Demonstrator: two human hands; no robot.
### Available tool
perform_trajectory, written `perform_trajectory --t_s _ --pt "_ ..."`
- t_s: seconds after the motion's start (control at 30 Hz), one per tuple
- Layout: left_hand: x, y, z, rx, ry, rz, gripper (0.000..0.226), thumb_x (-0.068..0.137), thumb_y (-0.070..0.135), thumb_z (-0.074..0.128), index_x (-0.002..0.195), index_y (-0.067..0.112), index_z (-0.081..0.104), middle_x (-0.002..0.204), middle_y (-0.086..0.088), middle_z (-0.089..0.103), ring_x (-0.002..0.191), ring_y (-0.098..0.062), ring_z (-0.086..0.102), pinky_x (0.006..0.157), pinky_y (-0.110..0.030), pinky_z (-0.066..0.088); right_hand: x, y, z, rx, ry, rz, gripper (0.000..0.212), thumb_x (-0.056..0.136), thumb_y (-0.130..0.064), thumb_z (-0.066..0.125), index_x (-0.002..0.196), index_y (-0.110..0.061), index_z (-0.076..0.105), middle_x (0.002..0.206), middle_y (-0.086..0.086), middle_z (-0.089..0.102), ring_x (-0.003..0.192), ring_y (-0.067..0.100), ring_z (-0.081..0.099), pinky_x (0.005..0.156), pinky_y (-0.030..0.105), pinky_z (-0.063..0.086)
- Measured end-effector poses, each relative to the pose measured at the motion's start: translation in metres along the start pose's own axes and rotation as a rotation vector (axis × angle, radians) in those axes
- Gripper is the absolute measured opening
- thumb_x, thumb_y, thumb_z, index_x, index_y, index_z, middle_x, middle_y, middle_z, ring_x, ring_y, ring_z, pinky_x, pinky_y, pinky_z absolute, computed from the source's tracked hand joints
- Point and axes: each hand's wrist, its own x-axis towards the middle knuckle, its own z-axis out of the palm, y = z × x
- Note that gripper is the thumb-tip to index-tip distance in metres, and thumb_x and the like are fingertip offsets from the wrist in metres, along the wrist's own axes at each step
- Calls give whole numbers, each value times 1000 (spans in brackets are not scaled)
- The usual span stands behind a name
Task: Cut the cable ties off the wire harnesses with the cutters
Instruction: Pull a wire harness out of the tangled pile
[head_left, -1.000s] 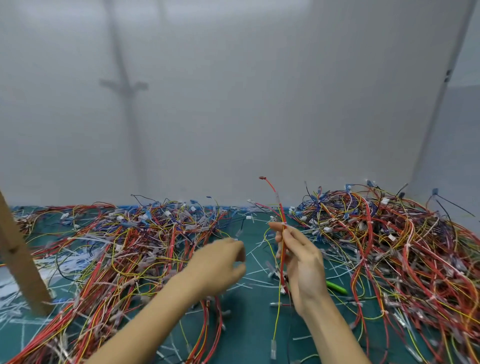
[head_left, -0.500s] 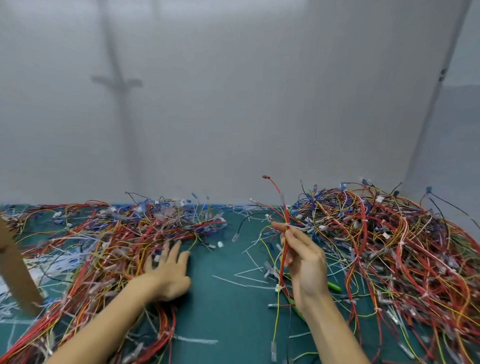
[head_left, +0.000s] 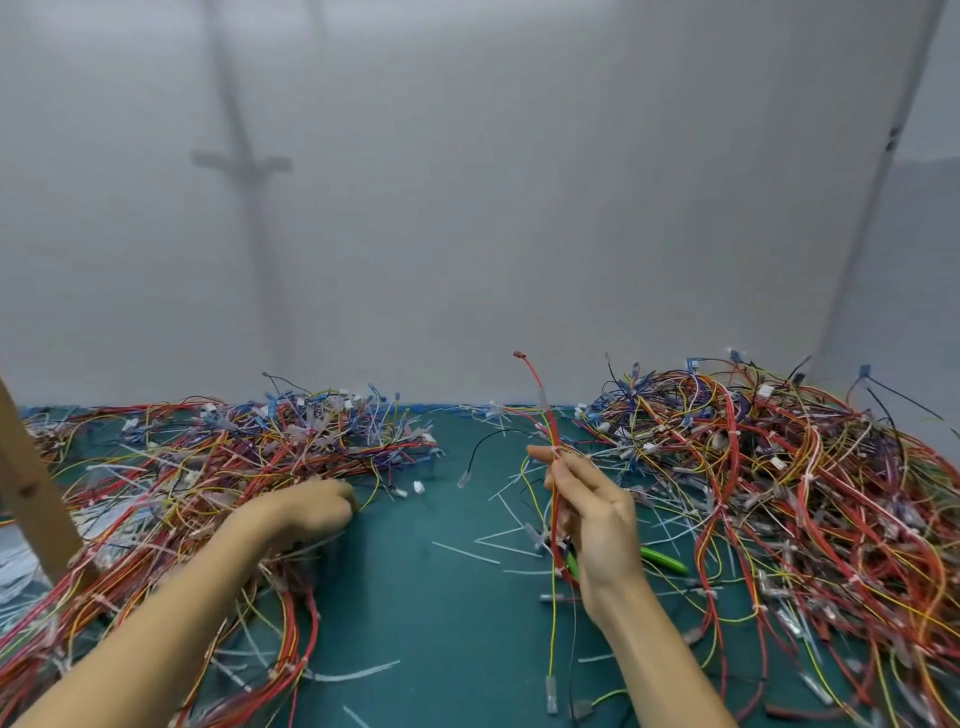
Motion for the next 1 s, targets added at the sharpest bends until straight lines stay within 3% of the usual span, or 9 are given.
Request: perform_trajectory --t_s 0.1,0.2,0.33,0.5,0.57,0.67,0.77,0.87,1.0 --pt "-1 36 -17 150 207 -18 22 92 22 41 95 9 57 108 -11 69 92 -26 62 85 -34 50 -1 1 4 -44 -30 -12 23 96 -16 58 103 -26 78 63 9 37 46 7 23 43 19 21" --pt "-3 81 -24 -225 367 98 23 93 25 43 87 13 62 81 1 75 76 -23 72 73 -34 55 -2 3 10 -73 -45 -43 19 94 -15 60 102 -17 78 73 25 58 48 7 30 45 15 26" --pt "-14 132 -16 -897 144 206 36 102 34 39 99 9 65 89 -6 76 62 -20 70 54 -22 49 -3 3 14 -94 -81 -76 22 94 -10 59 107 -20 74 68 -13 65 48 0 44 50 9 36" --pt "-14 140 15 -1013 -125 222 22 98 17 43 92 12 64 68 0 68 65 -20 67 69 -33 58 -6 1 18 -151 -163 -74 23 96 -6 56 85 -15 74 82 -4 75 69 2 64 66 15 48" --pt "-11 141 29 -1052 -201 186 25 100 18 40 94 5 60 66 -5 65 61 -20 64 68 -35 60 -6 2 20 -186 -187 -67 22 97 -5 54 96 -14 74 89 -9 76 83 3 68 76 14 50" --pt "-8 146 48 -1251 -348 151 45 99 20 35 59 11 52 44 -2 48 42 -14 54 58 -30 54 -3 8 19 -361 -165 -38 27 100 -11 52 119 -18 70 60 -7 56 55 12 52 60 26 47" --pt "1 148 54 -1706 -410 36 46 101 30 35 63 13 52 51 -5 45 40 -14 45 45 -20 49 -1 6 13 -551 -109 -109 30 97 -13 57 124 -20 67 93 -8 65 84 12 64 85 32 52" --pt "11 139 55 -1938 -159 -187 32 104 28 31 95 3 47 74 -16 61 36 -20 54 35 -18 44 -1 2 7 -703 52 -278 30 93 -7 60 119 -19 67 114 -7 61 99 10 60 92 32 50" --pt "10 124 55 -1698 253 -362 29 94 6 28 118 20 37 65 -8 58 39 -18 49 40 -18 37 2 1 -11 -1073 365 -197 34 91 -15 59 126 -17 58 126 2 56 114 22 47 95 34 39"
